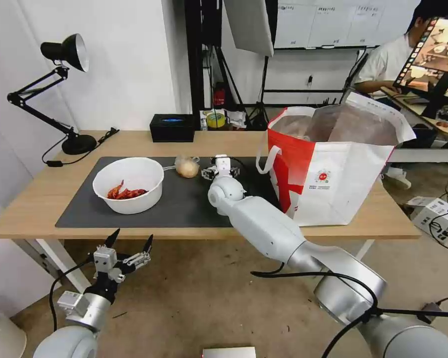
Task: Pick up the trash from the table and place it into the takeout bag.
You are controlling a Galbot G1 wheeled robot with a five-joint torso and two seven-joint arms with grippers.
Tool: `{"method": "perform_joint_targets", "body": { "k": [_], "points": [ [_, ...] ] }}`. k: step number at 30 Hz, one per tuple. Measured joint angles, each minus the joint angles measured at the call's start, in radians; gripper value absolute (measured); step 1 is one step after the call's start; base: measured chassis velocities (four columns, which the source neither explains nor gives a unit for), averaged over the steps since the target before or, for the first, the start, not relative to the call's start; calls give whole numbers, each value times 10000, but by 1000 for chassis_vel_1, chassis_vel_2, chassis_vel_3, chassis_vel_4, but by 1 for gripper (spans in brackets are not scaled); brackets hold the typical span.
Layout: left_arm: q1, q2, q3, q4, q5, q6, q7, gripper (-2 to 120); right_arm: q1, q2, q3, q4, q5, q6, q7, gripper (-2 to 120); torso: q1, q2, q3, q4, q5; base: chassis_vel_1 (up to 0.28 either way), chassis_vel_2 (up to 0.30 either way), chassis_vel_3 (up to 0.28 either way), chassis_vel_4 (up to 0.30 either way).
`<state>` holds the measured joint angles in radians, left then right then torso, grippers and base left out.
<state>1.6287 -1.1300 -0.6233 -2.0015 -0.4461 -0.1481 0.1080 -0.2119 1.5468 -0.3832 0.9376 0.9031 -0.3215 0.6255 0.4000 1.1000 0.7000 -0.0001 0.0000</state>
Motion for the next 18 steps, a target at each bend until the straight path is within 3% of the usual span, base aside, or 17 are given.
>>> {"method": "perform_joint_targets", "body": {
  "k": [18],
  "points": [
    [55, -7, 13, -47, 13, -58, 11, 100, -174, 11, 198, -139, 100, 46, -293, 96, -1, 1, -1, 1, 0, 0, 0, 0, 0]
  ]
}}
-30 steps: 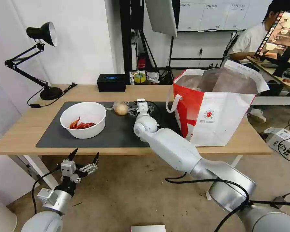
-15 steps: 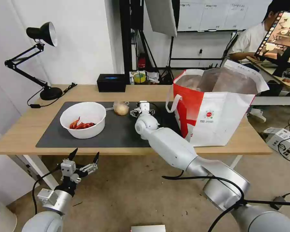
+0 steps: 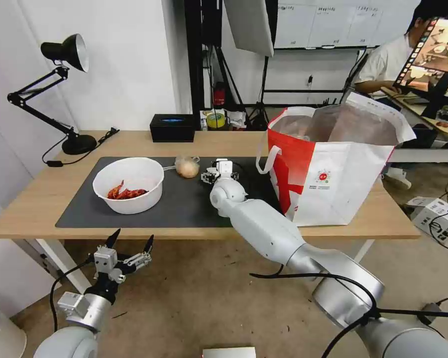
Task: Pick up the trash from the table and place it into the takeout bag.
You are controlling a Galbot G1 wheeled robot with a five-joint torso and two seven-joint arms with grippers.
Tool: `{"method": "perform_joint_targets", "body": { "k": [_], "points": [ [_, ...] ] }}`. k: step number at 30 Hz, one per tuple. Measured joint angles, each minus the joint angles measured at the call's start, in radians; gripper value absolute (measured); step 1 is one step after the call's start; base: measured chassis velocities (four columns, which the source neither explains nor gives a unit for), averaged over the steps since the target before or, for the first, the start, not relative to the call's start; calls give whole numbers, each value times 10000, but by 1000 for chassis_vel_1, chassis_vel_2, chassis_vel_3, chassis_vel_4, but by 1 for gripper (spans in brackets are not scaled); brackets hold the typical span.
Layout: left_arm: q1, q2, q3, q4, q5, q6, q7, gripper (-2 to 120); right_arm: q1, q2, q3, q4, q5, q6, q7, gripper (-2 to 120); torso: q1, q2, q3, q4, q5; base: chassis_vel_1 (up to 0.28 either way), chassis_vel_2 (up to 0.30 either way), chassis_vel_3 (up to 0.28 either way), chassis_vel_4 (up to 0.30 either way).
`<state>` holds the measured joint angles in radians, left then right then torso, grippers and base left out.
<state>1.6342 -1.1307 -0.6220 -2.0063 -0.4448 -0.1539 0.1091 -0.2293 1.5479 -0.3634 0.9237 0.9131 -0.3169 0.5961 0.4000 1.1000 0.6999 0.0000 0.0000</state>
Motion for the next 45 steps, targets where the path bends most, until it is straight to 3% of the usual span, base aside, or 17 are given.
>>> {"method": "perform_joint_targets", "body": {
  "k": [5, 20, 21, 27, 31, 45],
  "points": [
    [7, 7, 0, -29, 0, -4, 0, 100, -35, -15, 16, -20, -16, 16, 2, 86, -2, 1, -2, -2, -1, 0, 0, 0, 0],
    [13, 23, 92, -80, -2, -8, -8, 100, -255, -215, 78, 116, -93, 144, -111, 26, -2, 3, -1, -11, -2, 0, 0, 0, 0],
    [13, 23, 92, -80, -2, -8, -8, 100, -255, -215, 78, 116, -93, 144, -111, 26, -2, 3, -1, -11, -2, 0, 0, 0, 0],
    [68, -13, 114, -132, 35, -20, -9, 100, -378, -442, -129, 372, -538, 440, -429, 7, 5, -4, 4, 8, 1, 0, 0, 0, 0],
    [126, -56, 118, -170, 79, -34, -11, 100, -464, -608, -296, 647, -614, 530, -545, 0, 4, -4, 5, 11, 2, 0, 0, 0, 0],
    [432, -174, 87, -401, 245, -48, -12, 100, -862, -1455, -491, 1962, -615, 660, -544, 0, 2, -3, 2, 2, 2, 0, 0, 0, 0]
  ]
}}
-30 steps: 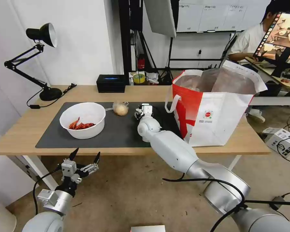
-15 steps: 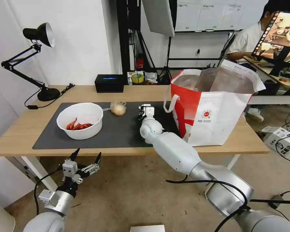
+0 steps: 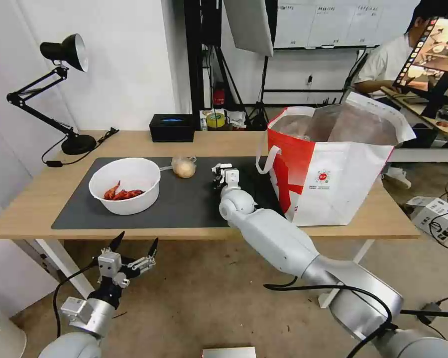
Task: Pick up the trash from the table and place it into the takeout bag.
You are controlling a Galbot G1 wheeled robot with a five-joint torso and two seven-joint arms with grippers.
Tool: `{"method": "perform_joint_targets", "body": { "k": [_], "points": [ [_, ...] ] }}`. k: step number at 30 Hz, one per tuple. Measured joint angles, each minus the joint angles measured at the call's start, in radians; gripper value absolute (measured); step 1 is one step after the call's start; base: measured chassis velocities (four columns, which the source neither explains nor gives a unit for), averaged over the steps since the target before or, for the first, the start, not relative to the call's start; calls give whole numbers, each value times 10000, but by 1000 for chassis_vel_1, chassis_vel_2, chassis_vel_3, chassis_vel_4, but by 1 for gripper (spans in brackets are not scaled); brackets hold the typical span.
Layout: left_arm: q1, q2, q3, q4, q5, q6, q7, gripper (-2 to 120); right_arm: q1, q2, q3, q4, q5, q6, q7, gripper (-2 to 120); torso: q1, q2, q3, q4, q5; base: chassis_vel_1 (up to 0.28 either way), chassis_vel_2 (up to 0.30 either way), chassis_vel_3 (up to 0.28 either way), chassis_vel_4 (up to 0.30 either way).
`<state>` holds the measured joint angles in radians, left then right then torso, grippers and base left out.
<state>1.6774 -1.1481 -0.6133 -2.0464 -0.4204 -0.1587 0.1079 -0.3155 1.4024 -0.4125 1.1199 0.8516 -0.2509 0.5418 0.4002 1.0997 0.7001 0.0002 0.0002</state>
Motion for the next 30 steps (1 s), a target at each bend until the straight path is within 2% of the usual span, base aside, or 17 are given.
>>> {"method": "perform_joint_targets", "body": {
  "k": [10, 18, 26, 30],
  "points": [
    [152, -148, 75, -85, 126, -1, -18, 100, -631, -1507, -129, 2425, -12, 470, -594, 0, -2, 2, -2, -3, -1, 0, 0, 0, 0],
    [205, -202, 125, -90, 212, -1, -24, 100, -1093, -2141, 64, 3987, 12, 740, -990, 0, -2, 3, -3, -3, 0, 0, 0, 0, 0],
    [227, -176, 81, -89, 209, -1, -36, 100, -1314, -2630, 760, 5426, -21, 873, -1059, 0, -2, 3, -2, -1, -1, 0, 0, 0, 0],
    [229, -124, 39, -68, 168, -1, -40, 100, -1425, -2969, 1446, 6205, -59, 897, -1080, 0, -2, 4, -2, -2, -1, 0, 0, 0, 0]
  ]
}}
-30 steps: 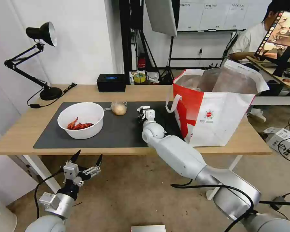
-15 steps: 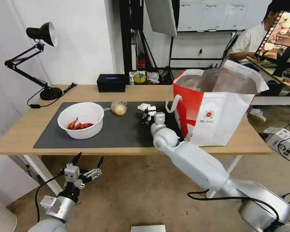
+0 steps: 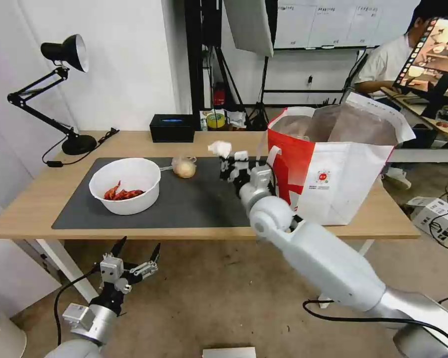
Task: Pick up the trash from the table and place it into the takeout bag.
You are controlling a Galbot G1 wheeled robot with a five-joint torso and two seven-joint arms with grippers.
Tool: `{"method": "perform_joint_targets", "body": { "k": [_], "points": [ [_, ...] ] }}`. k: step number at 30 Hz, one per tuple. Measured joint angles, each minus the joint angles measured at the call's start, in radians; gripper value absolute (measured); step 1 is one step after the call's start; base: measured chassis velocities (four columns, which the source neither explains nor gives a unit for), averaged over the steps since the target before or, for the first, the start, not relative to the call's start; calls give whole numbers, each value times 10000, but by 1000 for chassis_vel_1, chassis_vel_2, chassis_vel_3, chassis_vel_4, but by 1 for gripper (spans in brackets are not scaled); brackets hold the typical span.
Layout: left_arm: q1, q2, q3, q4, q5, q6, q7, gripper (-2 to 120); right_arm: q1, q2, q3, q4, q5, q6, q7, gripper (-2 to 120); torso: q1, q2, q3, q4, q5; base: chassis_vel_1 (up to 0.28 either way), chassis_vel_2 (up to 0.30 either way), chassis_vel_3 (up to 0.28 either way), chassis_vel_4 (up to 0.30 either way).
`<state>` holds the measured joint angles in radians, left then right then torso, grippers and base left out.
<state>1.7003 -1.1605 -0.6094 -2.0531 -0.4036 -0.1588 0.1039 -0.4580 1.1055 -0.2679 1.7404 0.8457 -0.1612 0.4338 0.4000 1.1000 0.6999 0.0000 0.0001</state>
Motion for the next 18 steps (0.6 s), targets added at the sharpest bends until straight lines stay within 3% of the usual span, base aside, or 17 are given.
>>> {"method": "perform_joint_targets", "body": {
  "k": [6, 18],
  "points": [
    [-40, 116, 3, 71, -32, 4, -4, 100, -328, -535, 1437, 1197, 99, -112, 109, 0, 0, 0, 0, 1, 1, 0, 0, 0, 0],
    [-506, 214, 355, 337, -47, 44, -19, 100, -1032, -1753, 3406, 2066, 453, -26, 787, 0, 0, 0, 0, -1, 0, 0, 0, 0, 0]
  ]
}}
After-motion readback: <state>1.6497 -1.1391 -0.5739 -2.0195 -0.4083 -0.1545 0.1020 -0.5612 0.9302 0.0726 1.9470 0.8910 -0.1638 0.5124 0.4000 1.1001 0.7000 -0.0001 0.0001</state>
